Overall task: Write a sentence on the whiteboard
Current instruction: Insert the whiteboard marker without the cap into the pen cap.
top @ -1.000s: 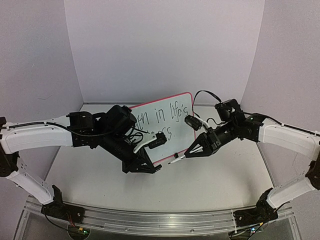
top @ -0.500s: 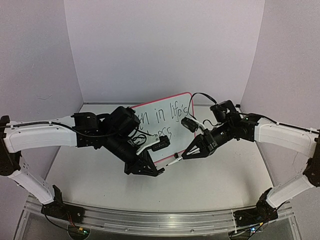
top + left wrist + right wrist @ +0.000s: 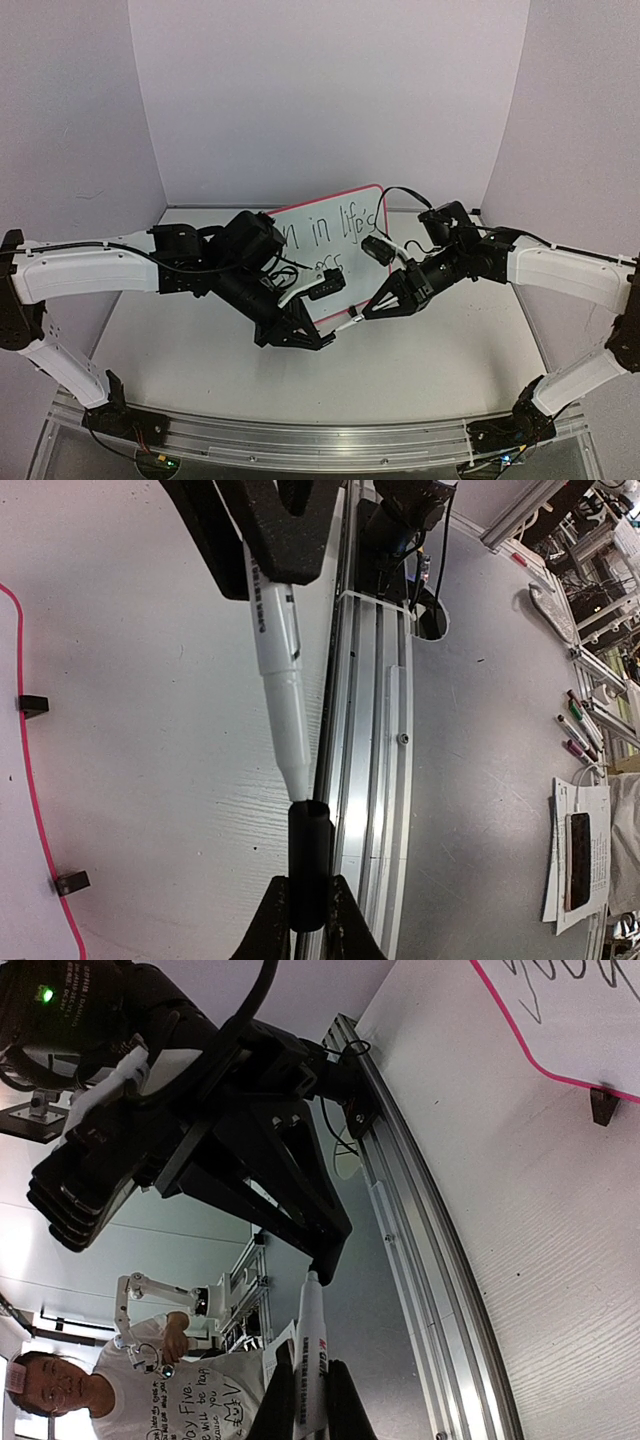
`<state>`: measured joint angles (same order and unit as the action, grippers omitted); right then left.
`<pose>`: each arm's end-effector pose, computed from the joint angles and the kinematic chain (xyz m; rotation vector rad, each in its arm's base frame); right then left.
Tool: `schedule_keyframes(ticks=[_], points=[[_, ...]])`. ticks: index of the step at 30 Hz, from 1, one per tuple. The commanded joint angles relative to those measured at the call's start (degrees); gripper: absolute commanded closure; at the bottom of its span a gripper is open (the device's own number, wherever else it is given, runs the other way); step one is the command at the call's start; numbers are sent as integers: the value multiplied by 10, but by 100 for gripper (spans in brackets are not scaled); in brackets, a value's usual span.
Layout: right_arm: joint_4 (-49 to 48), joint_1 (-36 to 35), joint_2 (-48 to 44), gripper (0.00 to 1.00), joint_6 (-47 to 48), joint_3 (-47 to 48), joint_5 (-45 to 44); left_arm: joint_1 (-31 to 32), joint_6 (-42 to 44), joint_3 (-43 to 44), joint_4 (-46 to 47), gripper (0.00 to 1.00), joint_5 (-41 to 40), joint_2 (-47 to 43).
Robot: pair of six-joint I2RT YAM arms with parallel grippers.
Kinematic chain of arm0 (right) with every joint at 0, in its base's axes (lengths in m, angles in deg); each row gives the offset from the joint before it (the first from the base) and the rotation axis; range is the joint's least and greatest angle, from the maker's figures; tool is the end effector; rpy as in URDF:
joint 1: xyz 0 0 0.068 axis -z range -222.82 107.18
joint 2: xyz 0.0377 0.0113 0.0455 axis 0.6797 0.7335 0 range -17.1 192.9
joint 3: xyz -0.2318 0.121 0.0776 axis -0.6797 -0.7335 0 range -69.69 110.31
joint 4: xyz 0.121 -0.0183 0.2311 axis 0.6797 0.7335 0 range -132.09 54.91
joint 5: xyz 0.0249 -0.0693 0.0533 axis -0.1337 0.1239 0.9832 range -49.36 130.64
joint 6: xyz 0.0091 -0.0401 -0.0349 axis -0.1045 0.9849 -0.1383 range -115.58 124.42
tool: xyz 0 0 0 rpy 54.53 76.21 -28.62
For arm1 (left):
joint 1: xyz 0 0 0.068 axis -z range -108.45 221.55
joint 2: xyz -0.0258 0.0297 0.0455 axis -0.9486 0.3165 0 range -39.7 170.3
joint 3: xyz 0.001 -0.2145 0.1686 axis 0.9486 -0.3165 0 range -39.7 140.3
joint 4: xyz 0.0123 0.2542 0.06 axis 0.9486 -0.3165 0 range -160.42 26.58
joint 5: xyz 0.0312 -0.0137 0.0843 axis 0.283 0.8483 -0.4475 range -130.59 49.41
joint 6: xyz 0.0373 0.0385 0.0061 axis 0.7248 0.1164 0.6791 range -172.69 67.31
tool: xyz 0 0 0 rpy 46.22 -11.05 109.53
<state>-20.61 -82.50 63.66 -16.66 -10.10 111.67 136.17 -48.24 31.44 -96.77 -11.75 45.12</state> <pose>0.2022 0.2116 0.2835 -1.0927 2.1748 1.9452 0.1216 -0.2967 0.2998 1.6465 1.9402 -1.0629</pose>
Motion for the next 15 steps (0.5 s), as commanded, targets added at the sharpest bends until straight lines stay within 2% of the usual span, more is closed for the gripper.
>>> schedule_keyframes(ticks=[1,15], points=[[-9,-4,5,100,11,11,0,3,1,26,21,100,9,3],[-10,-4,-20,100,11,12,-19,2,-14,-6,25,100,-6,-18]])
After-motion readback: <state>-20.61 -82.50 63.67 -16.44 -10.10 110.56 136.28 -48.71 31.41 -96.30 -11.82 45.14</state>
